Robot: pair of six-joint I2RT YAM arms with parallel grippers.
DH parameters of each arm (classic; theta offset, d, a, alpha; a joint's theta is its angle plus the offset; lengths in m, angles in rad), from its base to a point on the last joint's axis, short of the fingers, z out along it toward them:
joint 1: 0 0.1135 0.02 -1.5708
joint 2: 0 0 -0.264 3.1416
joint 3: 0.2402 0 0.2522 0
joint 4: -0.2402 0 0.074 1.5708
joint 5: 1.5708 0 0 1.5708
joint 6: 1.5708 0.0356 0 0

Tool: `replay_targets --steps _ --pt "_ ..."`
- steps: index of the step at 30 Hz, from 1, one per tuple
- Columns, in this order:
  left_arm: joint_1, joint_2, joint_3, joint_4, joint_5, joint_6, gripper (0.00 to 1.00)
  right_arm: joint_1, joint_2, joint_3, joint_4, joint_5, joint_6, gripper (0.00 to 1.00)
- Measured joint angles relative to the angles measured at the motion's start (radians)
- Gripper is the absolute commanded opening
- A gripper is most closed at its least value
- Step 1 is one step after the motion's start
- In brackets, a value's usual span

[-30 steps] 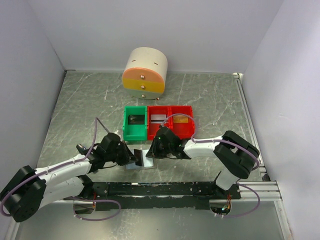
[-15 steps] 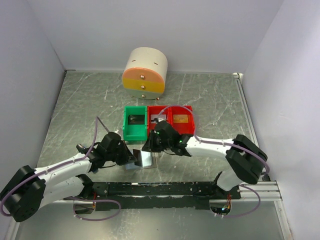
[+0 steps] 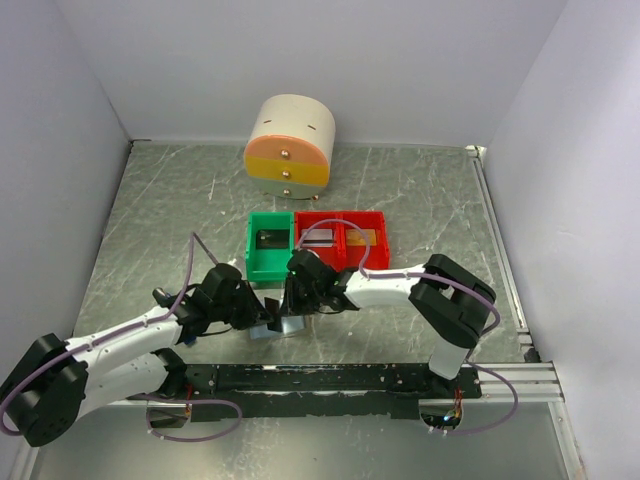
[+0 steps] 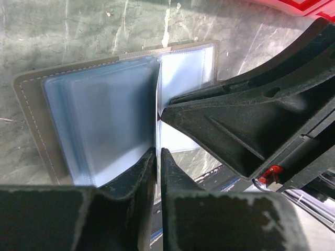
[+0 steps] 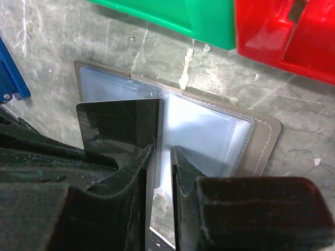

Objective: Take the credit cards out of the card holder

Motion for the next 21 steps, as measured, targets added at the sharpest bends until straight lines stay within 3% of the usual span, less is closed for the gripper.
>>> replay_targets --steps 5,12,21 --pt "0.0 0.031 0.0 0.031 0.013 0.006 0.29 -0.002 -0.002 -0.026 0.042 -0.007 0.028 0.18" --pt "0.0 0.076 0.0 0.058 0.03 0.016 0.08 -0.003 -0.007 -0.042 0.064 -0.006 0.048 0.18" --pt "0.0 -0.029 0.005 -0.035 -0.018 0.014 0.07 0.001 -0.023 -0.024 0.002 0.037 0.039 0.2"
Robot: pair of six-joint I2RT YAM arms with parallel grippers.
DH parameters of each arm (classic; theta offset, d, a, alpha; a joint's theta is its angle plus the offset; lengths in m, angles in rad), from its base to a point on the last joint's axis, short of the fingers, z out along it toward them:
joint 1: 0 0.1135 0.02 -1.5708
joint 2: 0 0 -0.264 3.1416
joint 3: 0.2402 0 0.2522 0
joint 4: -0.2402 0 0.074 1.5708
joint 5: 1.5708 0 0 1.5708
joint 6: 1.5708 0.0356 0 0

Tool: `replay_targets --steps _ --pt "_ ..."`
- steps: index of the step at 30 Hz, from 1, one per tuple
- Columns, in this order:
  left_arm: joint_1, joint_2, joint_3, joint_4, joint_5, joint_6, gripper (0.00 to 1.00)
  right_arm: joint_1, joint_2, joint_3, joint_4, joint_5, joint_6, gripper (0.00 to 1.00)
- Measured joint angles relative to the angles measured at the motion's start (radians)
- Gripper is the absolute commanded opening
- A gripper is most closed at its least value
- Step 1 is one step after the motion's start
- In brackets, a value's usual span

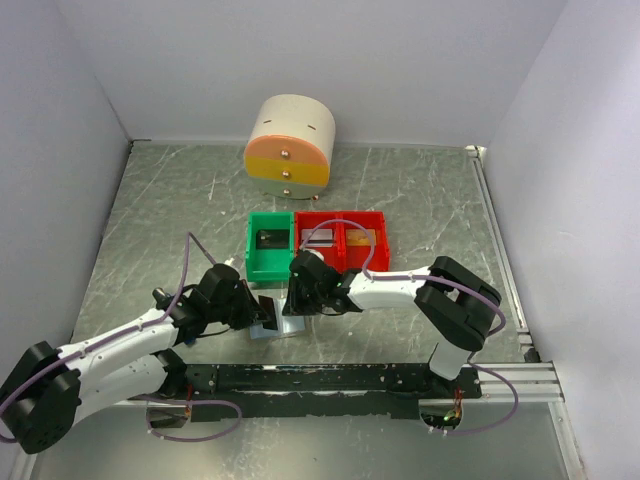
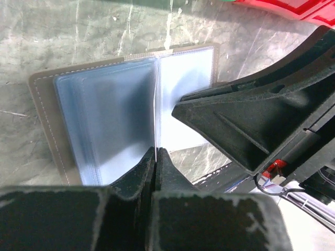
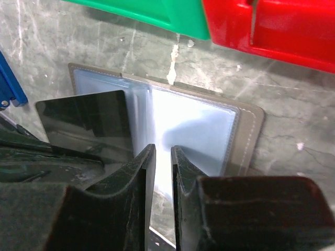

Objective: Take the credit cards out of the card holder

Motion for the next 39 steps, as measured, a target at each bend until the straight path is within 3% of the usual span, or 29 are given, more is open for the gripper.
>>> replay_targets --steps 7,15,24,28,33,39 --pt "0.0 -0.114 0.002 -0.08 -0.051 0.0 0.07 -0.001 -0.048 0.002 -0.063 0.023 -0.051 0.21" --pt "0.0 -0.234 0.037 -0.225 -0.157 -0.014 0.07 0.0 -0.033 0.042 -0.017 -0.061 -0.075 0.21" --pt "0.0 -0.25 0.042 -0.276 -0.185 -0.016 0.07 0.002 0.057 0.08 -0.04 -0.057 -0.08 0.22" --pt "0.0 -0.245 0.054 -0.277 -0.185 -0.008 0.07 0.002 0.038 0.067 -0.043 -0.047 -0.082 0.27" --pt "0.0 -0.253 0.065 -0.276 -0.185 0.004 0.07 -0.001 -0.069 0.006 -0.05 -0.023 -0.078 0.45" --pt "0.0 -0.28 0.069 -0.269 -0.188 0.022 0.07 -0.021 -0.282 -0.114 -0.013 0.038 -0.062 0.52"
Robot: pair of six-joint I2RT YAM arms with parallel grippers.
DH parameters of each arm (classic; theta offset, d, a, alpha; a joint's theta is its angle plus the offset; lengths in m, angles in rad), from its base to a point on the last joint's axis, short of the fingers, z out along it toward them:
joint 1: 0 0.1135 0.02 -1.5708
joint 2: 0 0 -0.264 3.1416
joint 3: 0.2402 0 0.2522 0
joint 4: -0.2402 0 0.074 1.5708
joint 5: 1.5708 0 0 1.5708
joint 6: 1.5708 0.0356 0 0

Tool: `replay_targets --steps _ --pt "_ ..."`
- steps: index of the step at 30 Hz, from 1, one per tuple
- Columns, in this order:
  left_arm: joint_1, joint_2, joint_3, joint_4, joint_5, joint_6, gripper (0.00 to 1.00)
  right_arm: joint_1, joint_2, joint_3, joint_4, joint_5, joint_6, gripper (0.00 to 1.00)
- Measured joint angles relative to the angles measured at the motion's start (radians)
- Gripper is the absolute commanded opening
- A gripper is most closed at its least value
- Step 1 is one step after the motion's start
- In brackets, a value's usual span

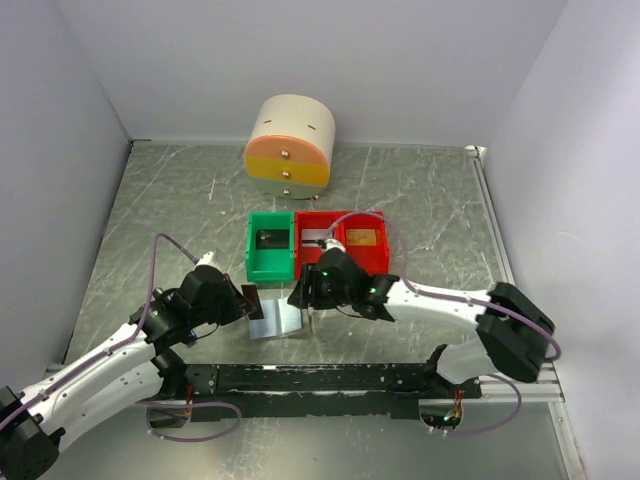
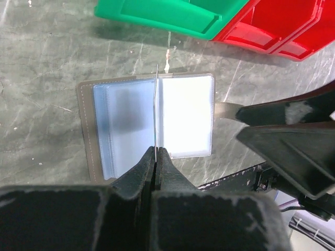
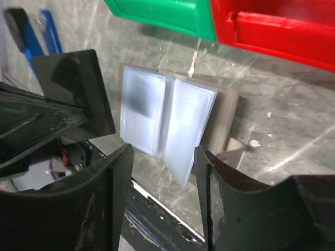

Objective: Take the credit cards out of the card holder

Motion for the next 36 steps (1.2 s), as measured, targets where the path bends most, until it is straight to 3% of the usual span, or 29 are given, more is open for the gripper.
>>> replay_targets --steps 7,9,12,16,22,26,36 --pt "0.0 -0.014 0.0 0.054 0.02 0.031 0.07 -0.006 -0.281 -0.196 0.119 0.154 0.018 0.57" --pt "0.0 -0.019 0.0 0.076 0.031 0.037 0.07 -0.006 -0.365 -0.256 0.143 0.208 0.023 0.65" --pt "0.0 -0.029 0.0 0.111 0.05 0.053 0.07 -0.009 -0.455 -0.303 0.138 0.259 0.013 0.86" --pt "0.0 -0.049 0.0 0.151 0.073 0.077 0.07 -0.017 -0.542 -0.311 0.1 0.295 0.009 0.89" --pt "0.0 -0.081 -0.003 0.246 0.131 0.106 0.07 -0.125 -0.65 -0.406 0.136 0.225 0.034 0.88" --pt "0.0 -0.085 -0.02 0.329 0.181 0.115 0.07 -0.256 -0.663 -0.517 0.246 0.063 0.081 0.82" --pt "0.0 -0.052 -0.066 0.492 0.314 0.12 0.07 -0.296 -0.503 -0.545 0.579 -0.289 0.134 0.64"
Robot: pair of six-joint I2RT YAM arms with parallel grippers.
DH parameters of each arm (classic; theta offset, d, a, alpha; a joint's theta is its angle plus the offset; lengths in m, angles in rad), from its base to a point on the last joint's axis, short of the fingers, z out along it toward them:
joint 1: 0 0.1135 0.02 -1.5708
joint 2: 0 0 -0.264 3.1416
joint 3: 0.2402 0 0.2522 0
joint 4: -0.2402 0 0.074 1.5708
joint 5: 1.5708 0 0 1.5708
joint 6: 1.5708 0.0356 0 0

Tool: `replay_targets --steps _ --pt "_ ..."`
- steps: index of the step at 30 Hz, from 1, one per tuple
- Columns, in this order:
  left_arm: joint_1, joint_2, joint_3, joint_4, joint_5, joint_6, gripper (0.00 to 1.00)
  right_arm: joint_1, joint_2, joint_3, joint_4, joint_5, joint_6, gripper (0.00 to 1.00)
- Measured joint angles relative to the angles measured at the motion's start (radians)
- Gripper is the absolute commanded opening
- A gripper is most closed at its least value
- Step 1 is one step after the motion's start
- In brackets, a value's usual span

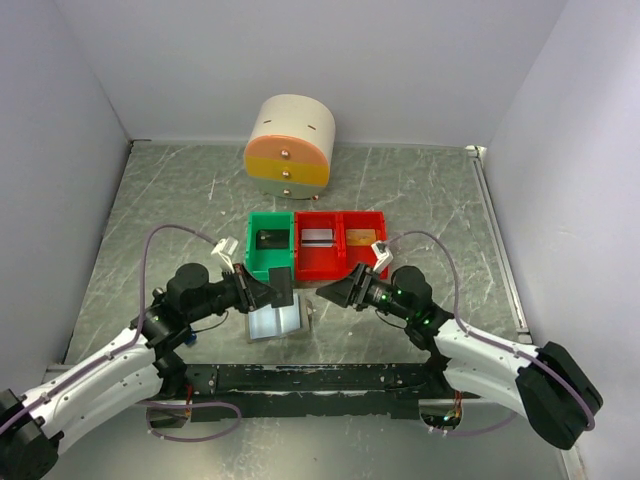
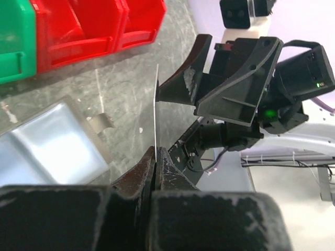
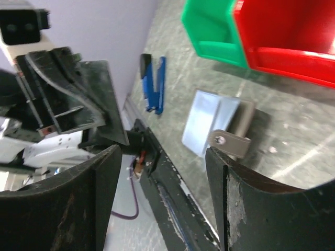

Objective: Take the credit cards out of the card holder

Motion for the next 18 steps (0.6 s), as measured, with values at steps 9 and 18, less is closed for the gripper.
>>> replay_targets --steps 9,18 --pt "0.0 0.08 -0.001 0.119 0.111 0.003 0.07 0.0 0.083 0.047 0.164 -0.135 0.027 0.57" --pt "0.0 0.114 -0.006 0.233 0.191 -0.016 0.07 0.005 0.15 0.086 0.224 -0.195 0.036 0.47"
